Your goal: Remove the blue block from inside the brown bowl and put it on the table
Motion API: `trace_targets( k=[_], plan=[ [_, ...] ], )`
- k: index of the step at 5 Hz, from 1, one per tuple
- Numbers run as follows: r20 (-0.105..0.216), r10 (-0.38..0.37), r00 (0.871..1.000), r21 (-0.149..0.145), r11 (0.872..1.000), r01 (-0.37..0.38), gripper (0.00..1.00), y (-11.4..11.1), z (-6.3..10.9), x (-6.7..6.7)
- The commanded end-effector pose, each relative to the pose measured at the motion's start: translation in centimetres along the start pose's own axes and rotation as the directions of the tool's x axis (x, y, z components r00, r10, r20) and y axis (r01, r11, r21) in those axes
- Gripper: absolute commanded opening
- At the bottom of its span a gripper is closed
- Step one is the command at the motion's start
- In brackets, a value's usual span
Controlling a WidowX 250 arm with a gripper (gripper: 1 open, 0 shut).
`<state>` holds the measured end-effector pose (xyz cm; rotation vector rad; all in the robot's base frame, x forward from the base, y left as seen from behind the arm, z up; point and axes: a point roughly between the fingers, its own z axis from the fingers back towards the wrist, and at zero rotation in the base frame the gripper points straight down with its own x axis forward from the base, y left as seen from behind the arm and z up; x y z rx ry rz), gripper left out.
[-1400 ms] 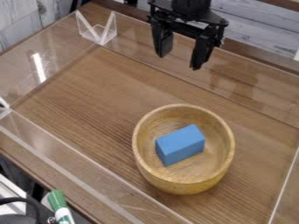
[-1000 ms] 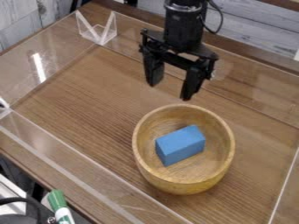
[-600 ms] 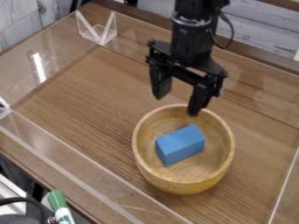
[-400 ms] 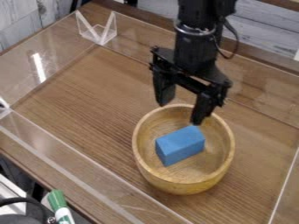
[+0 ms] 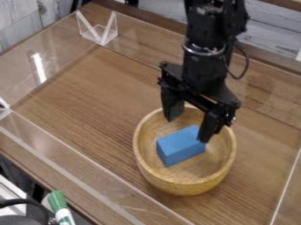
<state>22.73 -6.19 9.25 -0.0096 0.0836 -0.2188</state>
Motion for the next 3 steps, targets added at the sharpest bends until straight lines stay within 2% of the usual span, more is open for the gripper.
trace_targets(
  k=[1, 3],
  plan=[
    [0.072, -0.02, 0.997, -0.007, 1.0, 0.02, 1.0, -0.5, 0.7, 0.3],
    [0.075, -0.054, 0.996, -0.02, 0.998, 0.056, 1.0, -0.9, -0.4, 0.2]
  ],
)
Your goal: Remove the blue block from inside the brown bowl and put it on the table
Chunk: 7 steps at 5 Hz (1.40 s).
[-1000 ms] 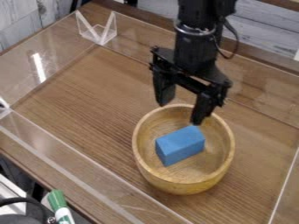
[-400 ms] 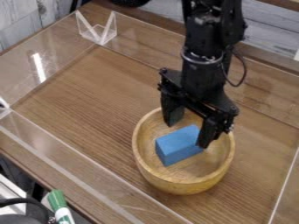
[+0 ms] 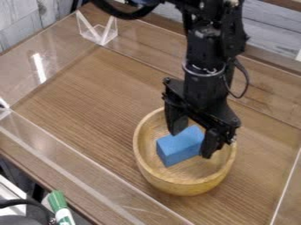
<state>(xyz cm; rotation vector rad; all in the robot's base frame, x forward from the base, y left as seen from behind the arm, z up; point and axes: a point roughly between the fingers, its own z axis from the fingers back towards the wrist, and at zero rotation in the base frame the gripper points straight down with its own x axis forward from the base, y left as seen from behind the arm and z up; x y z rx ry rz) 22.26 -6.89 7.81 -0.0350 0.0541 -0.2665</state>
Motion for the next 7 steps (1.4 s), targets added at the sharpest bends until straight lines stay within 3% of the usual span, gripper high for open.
trace_targets(
  k=[1, 7],
  plan=[
    [0.05, -0.018, 0.999, -0.017, 1.0, 0.019, 1.0, -0.33, 0.75, 0.45],
    [0.101, -0.029, 0.995, -0.072, 0.997, 0.036, 1.0, 0.18, 1.16, 0.46]
  ],
)
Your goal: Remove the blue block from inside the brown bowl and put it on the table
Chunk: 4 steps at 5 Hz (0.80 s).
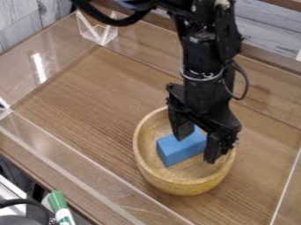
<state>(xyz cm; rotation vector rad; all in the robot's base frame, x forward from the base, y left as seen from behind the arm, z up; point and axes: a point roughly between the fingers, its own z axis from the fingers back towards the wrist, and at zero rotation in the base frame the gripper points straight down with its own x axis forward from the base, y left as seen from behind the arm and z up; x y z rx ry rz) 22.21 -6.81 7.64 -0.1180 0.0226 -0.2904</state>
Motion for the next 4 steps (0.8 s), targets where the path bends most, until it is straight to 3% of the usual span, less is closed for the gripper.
trace_targets(
  k=[1, 4],
  plan=[
    [0.061, -0.009, 0.998, -0.002, 1.0, 0.009, 1.0, 0.03, 1.38, 0.49],
    [0.061, -0.013, 0.998, -0.009, 1.0, 0.013, 1.0, 0.12, 1.22, 0.3]
  ],
)
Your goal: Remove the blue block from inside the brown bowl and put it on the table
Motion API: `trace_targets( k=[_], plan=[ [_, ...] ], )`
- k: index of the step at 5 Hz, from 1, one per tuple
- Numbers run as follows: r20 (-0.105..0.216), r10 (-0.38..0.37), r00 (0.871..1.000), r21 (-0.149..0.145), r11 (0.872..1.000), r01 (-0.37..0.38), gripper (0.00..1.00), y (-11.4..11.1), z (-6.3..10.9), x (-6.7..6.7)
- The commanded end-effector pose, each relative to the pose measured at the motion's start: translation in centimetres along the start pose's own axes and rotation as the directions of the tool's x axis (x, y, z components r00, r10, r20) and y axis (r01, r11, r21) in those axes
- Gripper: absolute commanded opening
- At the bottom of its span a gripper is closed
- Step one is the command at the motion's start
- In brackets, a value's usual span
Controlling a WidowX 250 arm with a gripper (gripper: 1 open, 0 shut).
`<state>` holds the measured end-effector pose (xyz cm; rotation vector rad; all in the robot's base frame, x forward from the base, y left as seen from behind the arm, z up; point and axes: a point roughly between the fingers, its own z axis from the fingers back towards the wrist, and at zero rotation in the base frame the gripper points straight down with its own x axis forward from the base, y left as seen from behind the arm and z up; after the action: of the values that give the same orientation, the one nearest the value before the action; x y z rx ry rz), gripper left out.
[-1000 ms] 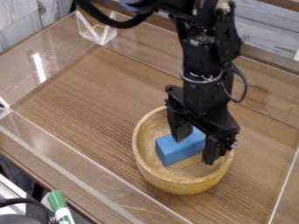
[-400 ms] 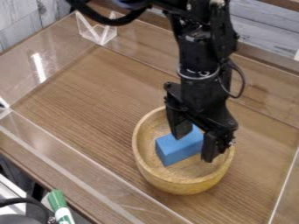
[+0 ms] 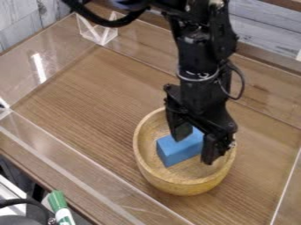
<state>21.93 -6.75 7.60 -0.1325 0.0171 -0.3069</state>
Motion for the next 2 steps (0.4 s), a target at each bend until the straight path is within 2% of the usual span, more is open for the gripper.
trace_targets(
  k=[1, 2],
  plan=[
    [0.052, -0.003, 0.999, 0.007, 1.0, 0.003, 0.0, 0.3, 1.03, 0.56],
    [0.048, -0.008, 0.999, 0.011, 1.0, 0.008, 0.0, 0.43, 1.3, 0.49]
  ],
)
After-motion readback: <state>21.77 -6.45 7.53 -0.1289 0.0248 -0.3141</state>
